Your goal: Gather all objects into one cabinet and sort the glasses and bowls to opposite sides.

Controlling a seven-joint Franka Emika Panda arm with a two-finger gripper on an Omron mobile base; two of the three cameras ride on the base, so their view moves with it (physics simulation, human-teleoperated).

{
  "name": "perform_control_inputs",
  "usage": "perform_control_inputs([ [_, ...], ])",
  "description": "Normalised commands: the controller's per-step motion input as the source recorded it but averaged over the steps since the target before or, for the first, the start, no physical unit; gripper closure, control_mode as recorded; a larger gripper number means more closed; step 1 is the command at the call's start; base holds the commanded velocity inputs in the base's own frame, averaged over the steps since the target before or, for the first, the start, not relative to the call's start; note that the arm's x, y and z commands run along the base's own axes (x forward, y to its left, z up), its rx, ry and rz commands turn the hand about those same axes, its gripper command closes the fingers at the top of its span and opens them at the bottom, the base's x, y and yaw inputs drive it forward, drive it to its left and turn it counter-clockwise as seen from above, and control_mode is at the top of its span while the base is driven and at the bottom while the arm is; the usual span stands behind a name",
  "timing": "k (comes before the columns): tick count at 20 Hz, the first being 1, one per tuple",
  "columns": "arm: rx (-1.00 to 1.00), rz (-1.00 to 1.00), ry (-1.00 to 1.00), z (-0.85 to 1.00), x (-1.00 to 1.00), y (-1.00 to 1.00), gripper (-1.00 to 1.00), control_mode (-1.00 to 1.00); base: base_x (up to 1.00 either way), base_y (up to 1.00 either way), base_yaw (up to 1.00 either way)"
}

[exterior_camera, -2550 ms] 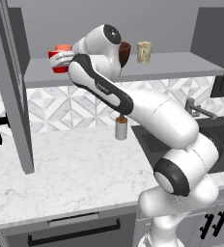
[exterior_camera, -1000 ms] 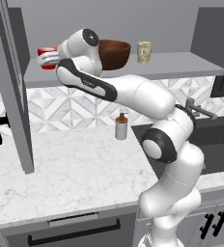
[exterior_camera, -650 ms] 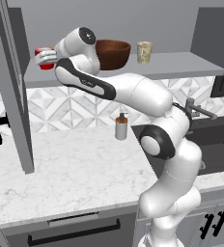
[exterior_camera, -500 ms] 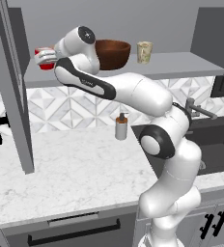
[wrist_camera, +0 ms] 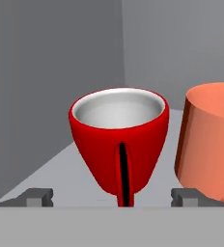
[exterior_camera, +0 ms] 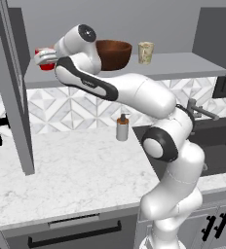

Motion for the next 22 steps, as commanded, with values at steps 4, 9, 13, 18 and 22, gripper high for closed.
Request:
perform_control_inputs([
  [4,0.00,-0.02,0.00,0.00,-0.51,-0.31,-1.00,-1.00,0.00,0.00,0.00],
  [9,0.00,-0.07,0.00,0.01,-0.55,-0.62,-1.00,-1.00,0.00,0.00,0.00],
  [13,0.03,-0.09,0.00,0.14,-0.37,-0.92,-1.00,-1.00,0.00,0.00,0.00],
  [18,0.03,-0.15,0.00,0.26,-0.08,-1.00,-1.00,-1.00,0.00,0.00,0.00],
  [22,0.03,-0.16,0.00,0.09,0.00,-1.00,-1.00,-1.00,0.00,0.00,0.00],
])
